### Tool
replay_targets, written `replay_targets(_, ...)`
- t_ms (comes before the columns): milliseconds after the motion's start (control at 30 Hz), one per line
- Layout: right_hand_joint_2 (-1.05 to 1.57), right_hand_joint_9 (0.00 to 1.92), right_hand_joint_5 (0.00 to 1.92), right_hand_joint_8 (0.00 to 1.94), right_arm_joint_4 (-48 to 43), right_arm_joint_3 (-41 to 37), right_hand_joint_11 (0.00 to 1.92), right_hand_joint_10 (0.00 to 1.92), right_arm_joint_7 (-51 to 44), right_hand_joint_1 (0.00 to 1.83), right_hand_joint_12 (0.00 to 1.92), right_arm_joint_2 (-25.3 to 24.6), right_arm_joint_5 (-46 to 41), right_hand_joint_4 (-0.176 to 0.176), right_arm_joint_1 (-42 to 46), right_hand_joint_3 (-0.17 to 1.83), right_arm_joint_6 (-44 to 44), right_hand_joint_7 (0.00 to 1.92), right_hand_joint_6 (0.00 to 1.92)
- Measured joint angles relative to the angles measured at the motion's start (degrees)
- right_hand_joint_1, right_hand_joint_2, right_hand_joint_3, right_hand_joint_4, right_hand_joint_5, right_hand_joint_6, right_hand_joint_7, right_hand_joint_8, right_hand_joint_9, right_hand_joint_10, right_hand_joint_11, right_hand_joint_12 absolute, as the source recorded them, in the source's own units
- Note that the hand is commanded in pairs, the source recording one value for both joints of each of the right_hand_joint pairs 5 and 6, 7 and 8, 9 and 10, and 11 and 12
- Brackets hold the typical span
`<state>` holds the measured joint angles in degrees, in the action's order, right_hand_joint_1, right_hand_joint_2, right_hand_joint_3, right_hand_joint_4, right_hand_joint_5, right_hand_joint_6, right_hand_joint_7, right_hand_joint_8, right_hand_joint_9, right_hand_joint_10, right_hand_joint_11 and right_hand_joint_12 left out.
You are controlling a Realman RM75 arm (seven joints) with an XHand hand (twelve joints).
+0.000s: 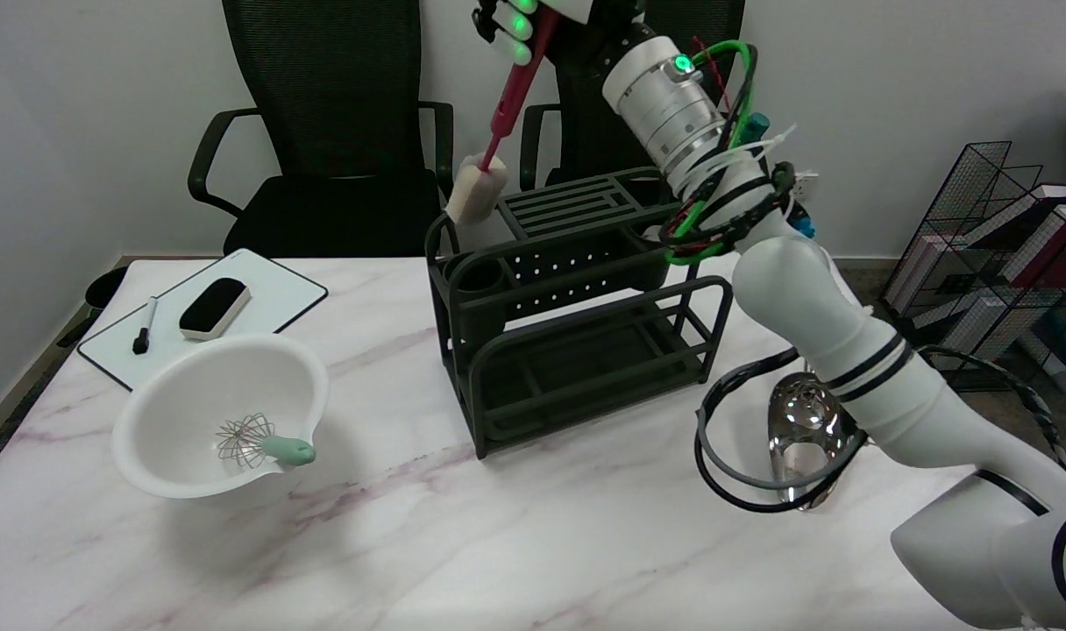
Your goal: Pick up the pink sponge bottle brush.
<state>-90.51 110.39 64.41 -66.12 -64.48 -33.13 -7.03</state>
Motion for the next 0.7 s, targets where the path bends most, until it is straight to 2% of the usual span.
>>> replay_targets(333, 1.57, 1.92, 1.92, 1.92, -9.3, -1.3, 1.92, 1.92, 0.1, 0.99, 1.92, 1.9, -4.8, 0.0, 6.3, 0.59, -2.5, 1.92, 1.92)
replay_targets(700, 1.57, 1.92, 1.92, 1.92, -13.6, 0.3, 1.92, 1.92, 0.3, 0.99, 1.92, 3.6, -7.1, 0.0, 14.8, 0.47, -8.1, 1.92, 1.92)
